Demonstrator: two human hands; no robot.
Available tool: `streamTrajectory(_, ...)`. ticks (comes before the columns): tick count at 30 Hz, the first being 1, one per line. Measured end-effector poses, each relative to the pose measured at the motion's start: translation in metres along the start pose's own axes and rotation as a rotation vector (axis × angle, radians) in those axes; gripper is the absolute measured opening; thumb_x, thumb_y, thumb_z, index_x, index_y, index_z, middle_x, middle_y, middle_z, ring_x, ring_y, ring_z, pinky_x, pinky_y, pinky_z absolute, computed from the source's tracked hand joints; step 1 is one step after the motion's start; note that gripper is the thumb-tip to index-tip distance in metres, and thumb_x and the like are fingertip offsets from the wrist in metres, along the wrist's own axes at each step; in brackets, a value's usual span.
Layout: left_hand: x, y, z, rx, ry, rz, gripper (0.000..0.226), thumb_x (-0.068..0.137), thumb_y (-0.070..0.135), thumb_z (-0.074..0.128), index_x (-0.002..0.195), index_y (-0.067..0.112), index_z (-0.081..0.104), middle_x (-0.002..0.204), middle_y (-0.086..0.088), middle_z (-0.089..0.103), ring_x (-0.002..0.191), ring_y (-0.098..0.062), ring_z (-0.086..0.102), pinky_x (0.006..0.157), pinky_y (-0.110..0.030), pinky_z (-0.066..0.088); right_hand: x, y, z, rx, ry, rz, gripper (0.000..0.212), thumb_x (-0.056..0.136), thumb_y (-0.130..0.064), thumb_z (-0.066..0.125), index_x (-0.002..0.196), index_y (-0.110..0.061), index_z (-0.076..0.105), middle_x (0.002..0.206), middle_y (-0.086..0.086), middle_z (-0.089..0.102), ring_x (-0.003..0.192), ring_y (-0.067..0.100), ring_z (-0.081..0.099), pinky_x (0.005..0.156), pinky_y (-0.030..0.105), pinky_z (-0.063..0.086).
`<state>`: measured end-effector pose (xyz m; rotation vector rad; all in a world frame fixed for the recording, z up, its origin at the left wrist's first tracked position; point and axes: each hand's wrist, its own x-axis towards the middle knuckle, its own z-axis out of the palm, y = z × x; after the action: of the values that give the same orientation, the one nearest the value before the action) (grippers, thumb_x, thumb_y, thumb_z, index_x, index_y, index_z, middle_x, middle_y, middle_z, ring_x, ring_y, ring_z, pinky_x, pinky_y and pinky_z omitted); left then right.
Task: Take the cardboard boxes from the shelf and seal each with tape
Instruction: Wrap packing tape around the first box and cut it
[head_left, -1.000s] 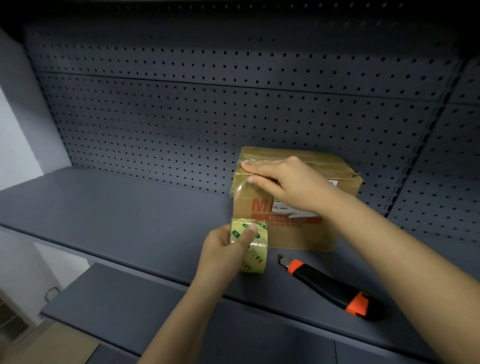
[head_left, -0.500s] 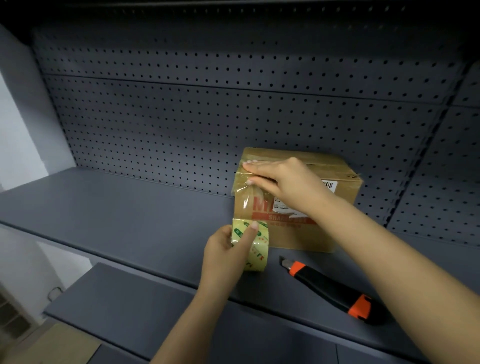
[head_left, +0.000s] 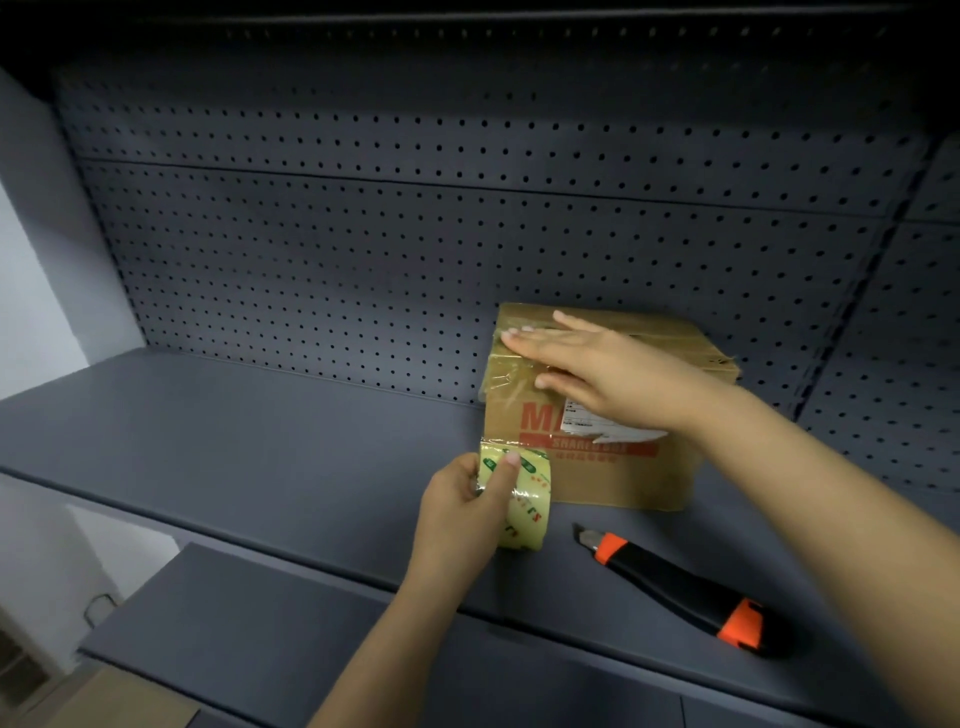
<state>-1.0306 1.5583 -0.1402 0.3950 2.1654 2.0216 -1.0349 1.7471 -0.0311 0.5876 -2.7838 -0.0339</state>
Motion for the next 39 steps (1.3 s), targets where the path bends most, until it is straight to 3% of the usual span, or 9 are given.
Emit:
streamTrajectory(7,0.013,0.002,-0.008,0.014,-0.09,-0.006,0.031,0.095,0.037,0.06,0.088,0.009,0.071,0.078,-0.001,0.075,0.073,-0.014,0.072,0.062,-0.029,0.056,-0.003,-0.009,-0.003,0.063,0.021,0.139,0.07,0.089,-0.027,0.069,0.15,-0.03,0.034,0.152,-0.018,0.03,0.135,-0.005,0.014,0.105,-0.002,-0.003)
streamTrajectory(12,0.027,0.004,-0.019,-0.035,-0.106,-0.012,0.035,0.093,0.036,0.064,0.089,0.001,0.067,0.08,-0.014,0.073,0.072,-0.026,0.07,0.064,-0.036,0.054,0.014,-0.024,0.008,0.124,0.212,0.251,0.048,0.091,-0.044,0.064,0.135,-0.027,0.058,0.14,-0.01,0.054,0.134,0.007,0.045,0.114,0.034,0.036)
streamTrajectory(15,0.031,0.004,-0.021,-0.116,-0.076,-0.028,0.03,0.09,0.037,0.068,0.1,0.011,0.056,0.07,-0.004,0.071,0.063,-0.013,0.065,0.059,-0.03,0.052,0.02,-0.026,0.011,0.108,0.223,0.278,0.047,0.089,-0.035,0.069,0.133,-0.023,0.06,0.136,-0.007,0.057,0.125,0.006,0.054,0.108,0.03,0.043)
streamTrajectory(19,0.035,0.003,-0.02,-0.144,-0.11,0.056,0.028,0.093,0.041,0.062,0.107,0.025,0.045,0.056,0.009,0.057,0.049,-0.004,0.053,0.049,-0.02,0.044,0.017,-0.029,0.003,0.055,0.136,0.275,0.051,0.092,-0.028,0.067,0.141,-0.024,0.052,0.145,-0.007,0.049,0.12,0.005,0.049,0.09,0.005,0.028)
streamTrajectory(24,0.04,-0.001,-0.02,-0.096,-0.178,0.084,0.017,0.096,0.04,0.058,0.104,0.026,0.051,0.069,0.0,0.065,0.054,-0.006,0.06,0.05,-0.027,0.05,0.01,-0.044,0.01,-0.018,0.223,0.348,0.063,0.092,-0.022,0.067,0.148,-0.021,0.039,0.153,-0.002,0.039,0.142,0.007,0.026,0.114,0.011,0.001)
streamTrajectory(26,0.04,-0.003,-0.02,-0.134,-0.189,0.071,0.017,0.096,0.039,0.059,0.103,0.027,0.051,0.078,-0.004,0.071,0.061,-0.008,0.066,0.05,-0.027,0.052,-0.009,-0.055,0.013,-0.061,0.413,0.359,0.049,0.091,-0.018,0.067,0.138,-0.019,0.053,0.137,-0.005,0.056,0.128,0.007,0.045,0.115,0.021,0.02)
streamTrajectory(28,0.04,-0.004,-0.02,-0.164,-0.191,0.059,0.017,0.095,0.039,0.06,0.104,0.027,0.051,0.085,-0.007,0.073,0.066,-0.012,0.069,0.051,-0.028,0.054,-0.035,-0.064,0.017,-0.04,0.557,0.395,0.024,0.089,-0.01,0.066,0.112,-0.016,0.066,0.1,-0.016,0.059,0.088,0.004,0.056,0.089,0.017,0.04)
streamTrajectory(31,0.04,-0.006,-0.019,-0.206,-0.197,0.041,0.019,0.095,0.039,0.061,0.105,0.027,0.051,0.09,-0.007,0.073,0.068,-0.012,0.069,0.053,-0.029,0.055,-0.074,-0.069,0.03,0.035,0.354,0.554,0.014,0.084,-0.01,0.067,0.09,-0.022,0.065,0.082,-0.018,0.052,0.067,0.003,0.051,0.065,0.025,0.048)
streamTrajectory(39,0.038,-0.009,-0.015,-0.215,-0.18,0.043,0.02,0.093,0.04,0.063,0.105,0.031,0.05,0.09,-0.004,0.069,0.058,-0.008,0.062,0.053,-0.029,0.05,-0.13,-0.072,0.064,0.126,-0.199,0.837,0.048,0.085,-0.053,0.063,0.125,-0.027,0.055,0.121,-0.01,0.053,0.11,0.011,0.052,0.092,0.033,0.049)
